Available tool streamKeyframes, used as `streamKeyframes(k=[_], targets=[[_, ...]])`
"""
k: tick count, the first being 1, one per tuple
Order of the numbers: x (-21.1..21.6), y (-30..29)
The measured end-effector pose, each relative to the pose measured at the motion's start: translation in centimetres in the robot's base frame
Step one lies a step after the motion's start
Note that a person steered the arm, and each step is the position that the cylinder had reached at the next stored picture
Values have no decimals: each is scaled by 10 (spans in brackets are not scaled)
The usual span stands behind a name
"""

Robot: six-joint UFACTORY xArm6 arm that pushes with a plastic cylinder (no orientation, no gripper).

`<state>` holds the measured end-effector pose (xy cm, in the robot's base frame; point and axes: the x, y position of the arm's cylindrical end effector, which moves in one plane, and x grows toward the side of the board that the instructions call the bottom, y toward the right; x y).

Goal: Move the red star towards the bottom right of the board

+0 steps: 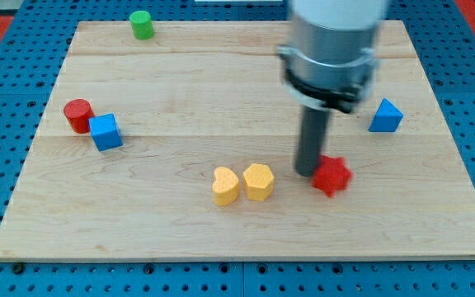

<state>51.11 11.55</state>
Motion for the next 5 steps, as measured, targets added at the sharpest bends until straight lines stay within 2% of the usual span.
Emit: streamKeyframes(k=[1,3,4,5], targets=[[-1,32],[-15,21],[-55,-37],[-71,-108]])
